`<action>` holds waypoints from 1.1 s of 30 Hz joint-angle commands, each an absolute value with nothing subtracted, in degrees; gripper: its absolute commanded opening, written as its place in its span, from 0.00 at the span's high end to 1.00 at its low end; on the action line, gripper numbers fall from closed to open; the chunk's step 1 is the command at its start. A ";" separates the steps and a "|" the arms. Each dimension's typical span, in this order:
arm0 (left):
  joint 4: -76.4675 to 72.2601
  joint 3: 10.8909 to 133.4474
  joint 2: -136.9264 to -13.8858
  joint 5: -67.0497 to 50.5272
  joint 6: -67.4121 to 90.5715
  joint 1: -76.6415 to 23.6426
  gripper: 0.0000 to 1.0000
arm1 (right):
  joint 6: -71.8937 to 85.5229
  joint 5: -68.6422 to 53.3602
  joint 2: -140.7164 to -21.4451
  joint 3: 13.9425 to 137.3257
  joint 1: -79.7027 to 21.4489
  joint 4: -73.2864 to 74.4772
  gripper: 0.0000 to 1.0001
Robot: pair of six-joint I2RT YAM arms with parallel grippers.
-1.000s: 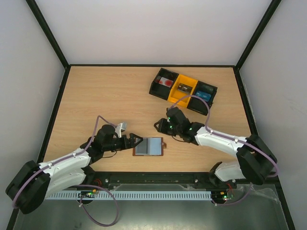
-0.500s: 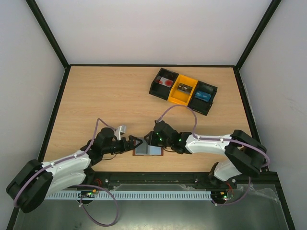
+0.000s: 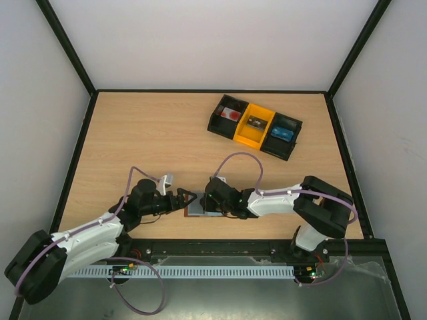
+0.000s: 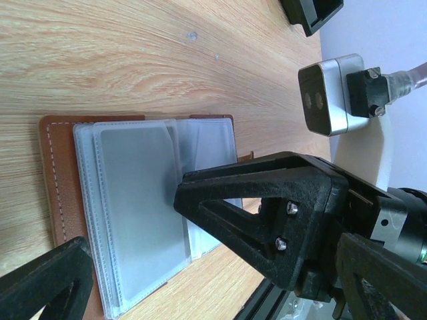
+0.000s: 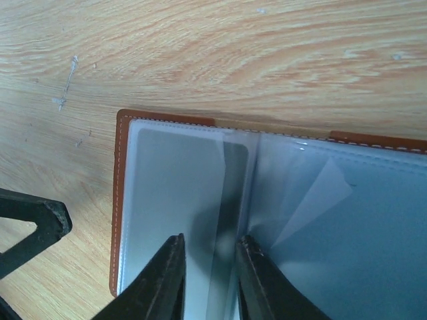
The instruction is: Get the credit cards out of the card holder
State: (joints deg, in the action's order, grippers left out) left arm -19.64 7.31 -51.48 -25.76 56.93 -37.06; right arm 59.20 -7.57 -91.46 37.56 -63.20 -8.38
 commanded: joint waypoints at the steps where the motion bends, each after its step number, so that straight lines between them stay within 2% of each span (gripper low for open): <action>1: -18.55 6.76 -50.73 -25.15 57.56 -37.14 0.00 | 58.50 -4.55 -92.24 38.12 -63.91 -6.85 0.80; 16: -22.60 7.07 -54.35 -26.41 58.92 -37.09 0.00 | 59.03 -2.89 -92.17 33.02 -63.90 -12.51 0.98; 33: -26.45 8.96 -57.24 -26.59 59.55 -37.09 0.00 | 60.99 -4.43 -92.95 29.23 -63.90 -18.48 0.98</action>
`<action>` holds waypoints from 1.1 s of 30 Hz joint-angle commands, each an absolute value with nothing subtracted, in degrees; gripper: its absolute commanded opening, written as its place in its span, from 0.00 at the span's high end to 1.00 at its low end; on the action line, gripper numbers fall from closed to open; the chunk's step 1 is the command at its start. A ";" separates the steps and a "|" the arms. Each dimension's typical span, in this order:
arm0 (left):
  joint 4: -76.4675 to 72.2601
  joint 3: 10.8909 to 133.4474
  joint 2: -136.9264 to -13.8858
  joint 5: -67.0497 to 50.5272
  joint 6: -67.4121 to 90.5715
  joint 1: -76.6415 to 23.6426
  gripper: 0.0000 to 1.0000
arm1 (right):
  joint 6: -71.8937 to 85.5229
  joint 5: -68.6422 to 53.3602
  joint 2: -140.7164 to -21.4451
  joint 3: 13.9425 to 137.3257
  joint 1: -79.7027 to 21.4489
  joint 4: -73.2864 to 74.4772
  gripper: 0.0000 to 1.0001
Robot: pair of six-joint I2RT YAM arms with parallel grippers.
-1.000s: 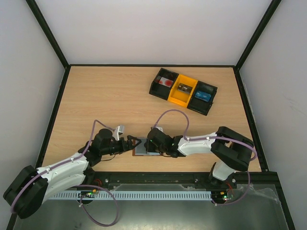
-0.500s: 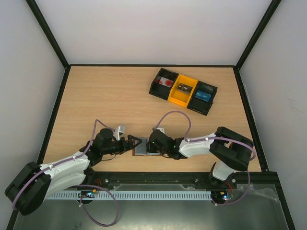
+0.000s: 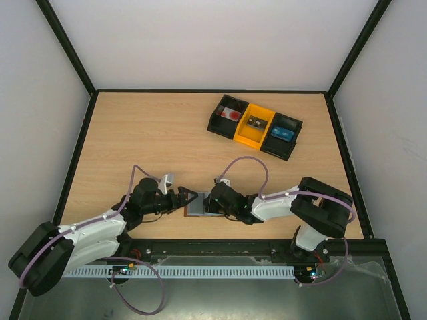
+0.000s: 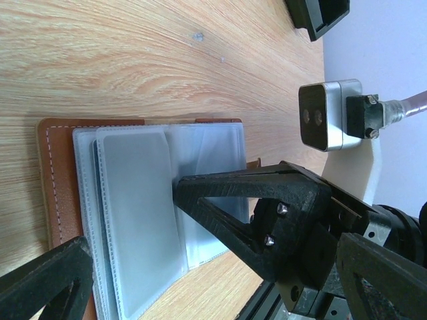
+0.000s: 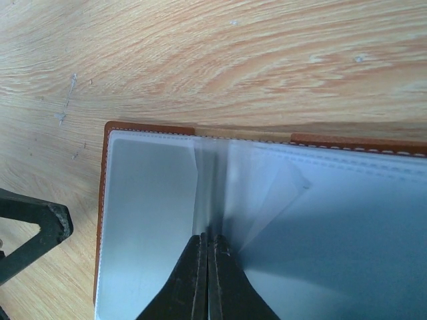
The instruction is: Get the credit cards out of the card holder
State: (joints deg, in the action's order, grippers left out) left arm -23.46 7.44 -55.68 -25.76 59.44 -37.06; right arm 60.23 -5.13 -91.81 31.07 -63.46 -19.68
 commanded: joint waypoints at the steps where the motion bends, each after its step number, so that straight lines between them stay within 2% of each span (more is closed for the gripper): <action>1: -26.64 9.18 -57.83 -26.70 59.54 -37.09 0.00 | 61.12 -4.53 -92.98 29.16 -63.87 -18.65 0.98; 9: -31.41 9.61 -61.97 -27.66 60.34 -37.18 0.00 | 61.24 -4.74 -93.03 29.05 -63.90 -19.30 0.98; 33: -32.41 10.68 -65.76 -27.51 59.12 -37.18 0.00 | 61.30 -5.19 -93.60 29.00 -63.90 -19.90 0.98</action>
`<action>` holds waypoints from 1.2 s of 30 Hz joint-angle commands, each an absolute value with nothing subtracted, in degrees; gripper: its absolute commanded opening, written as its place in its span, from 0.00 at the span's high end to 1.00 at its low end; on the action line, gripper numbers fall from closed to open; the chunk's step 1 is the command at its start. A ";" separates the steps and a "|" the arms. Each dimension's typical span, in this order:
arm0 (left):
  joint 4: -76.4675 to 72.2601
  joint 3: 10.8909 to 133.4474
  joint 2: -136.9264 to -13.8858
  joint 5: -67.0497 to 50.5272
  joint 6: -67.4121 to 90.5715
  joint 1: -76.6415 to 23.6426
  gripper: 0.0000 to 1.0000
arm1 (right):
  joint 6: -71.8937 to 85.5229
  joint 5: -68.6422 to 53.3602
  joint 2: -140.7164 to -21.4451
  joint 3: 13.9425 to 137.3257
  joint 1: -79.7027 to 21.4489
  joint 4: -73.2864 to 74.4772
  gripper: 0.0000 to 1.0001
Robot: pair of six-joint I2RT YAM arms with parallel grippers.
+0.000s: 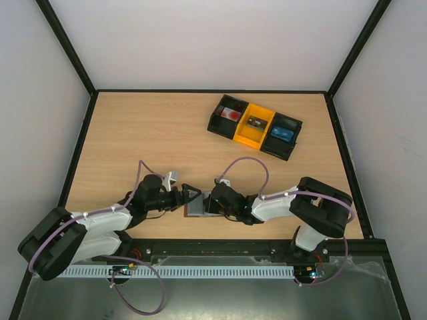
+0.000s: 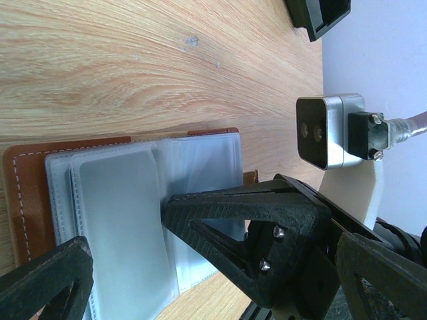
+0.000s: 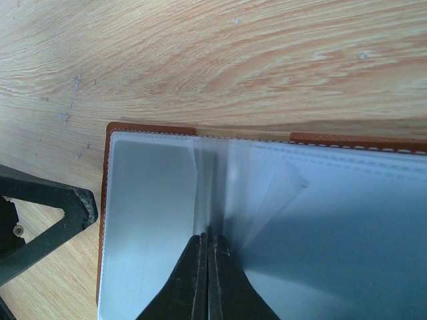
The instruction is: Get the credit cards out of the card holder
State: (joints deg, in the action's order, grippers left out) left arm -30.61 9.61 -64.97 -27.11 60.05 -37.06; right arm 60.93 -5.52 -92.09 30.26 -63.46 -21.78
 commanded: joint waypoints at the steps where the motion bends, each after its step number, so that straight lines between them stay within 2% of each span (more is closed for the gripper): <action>1: -32.48 10.67 -65.88 -27.51 59.11 -37.18 0.00 | 61.28 -5.19 -93.57 29.00 -63.90 -19.90 0.98; 24: -34.98 10.80 -66.89 -28.52 60.50 -37.76 0.00 | 61.61 -5.62 -94.06 28.81 -63.96 -21.27 0.98; 36: -36.08 11.54 -65.40 -29.20 62.65 -39.58 0.00 | 63.17 -7.65 -94.93 26.57 -63.90 -28.43 0.98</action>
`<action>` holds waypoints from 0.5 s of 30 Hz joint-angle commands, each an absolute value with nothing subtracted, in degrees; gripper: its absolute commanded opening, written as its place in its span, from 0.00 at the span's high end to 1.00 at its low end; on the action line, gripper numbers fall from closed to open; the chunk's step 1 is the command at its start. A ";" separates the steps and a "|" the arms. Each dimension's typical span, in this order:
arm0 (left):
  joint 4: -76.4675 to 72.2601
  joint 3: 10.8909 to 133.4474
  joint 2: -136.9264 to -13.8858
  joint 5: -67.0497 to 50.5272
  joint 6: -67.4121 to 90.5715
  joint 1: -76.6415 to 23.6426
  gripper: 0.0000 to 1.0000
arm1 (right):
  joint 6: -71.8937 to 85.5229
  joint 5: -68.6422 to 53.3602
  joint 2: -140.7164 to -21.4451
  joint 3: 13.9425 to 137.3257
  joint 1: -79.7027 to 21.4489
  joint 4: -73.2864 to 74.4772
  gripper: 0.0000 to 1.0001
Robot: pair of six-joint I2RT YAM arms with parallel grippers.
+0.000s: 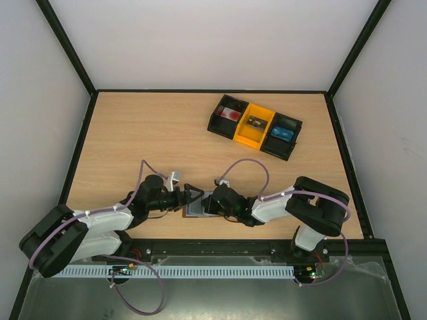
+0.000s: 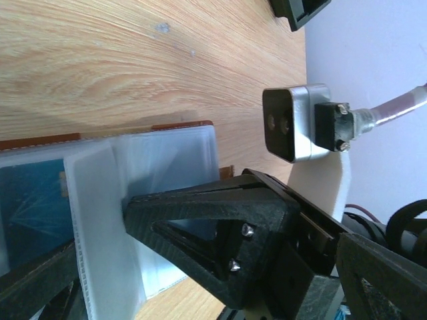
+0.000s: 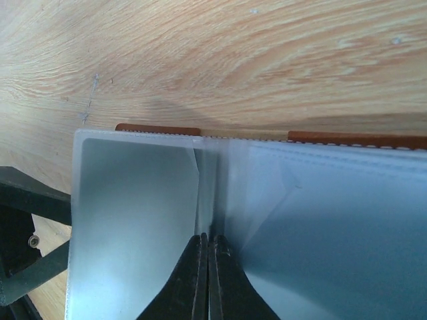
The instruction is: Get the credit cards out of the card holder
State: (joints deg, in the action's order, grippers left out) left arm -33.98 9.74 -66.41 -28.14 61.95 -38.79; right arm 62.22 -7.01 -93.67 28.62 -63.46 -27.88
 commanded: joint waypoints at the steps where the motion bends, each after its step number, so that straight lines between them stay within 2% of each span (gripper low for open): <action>1: -36.18 11.64 -65.40 -29.21 62.81 -39.70 0.00 | 63.17 -7.57 -94.68 26.35 -63.91 -28.92 0.98; 11: -37.07 12.37 -64.78 -29.04 64.24 -40.93 0.00 | 63.74 -5.29 -90.93 24.35 -63.90 -31.57 0.97; 15: -37.52 12.63 -65.12 -28.75 64.66 -41.43 0.00 | 63.66 -4.44 -89.10 23.79 -63.86 -31.95 0.92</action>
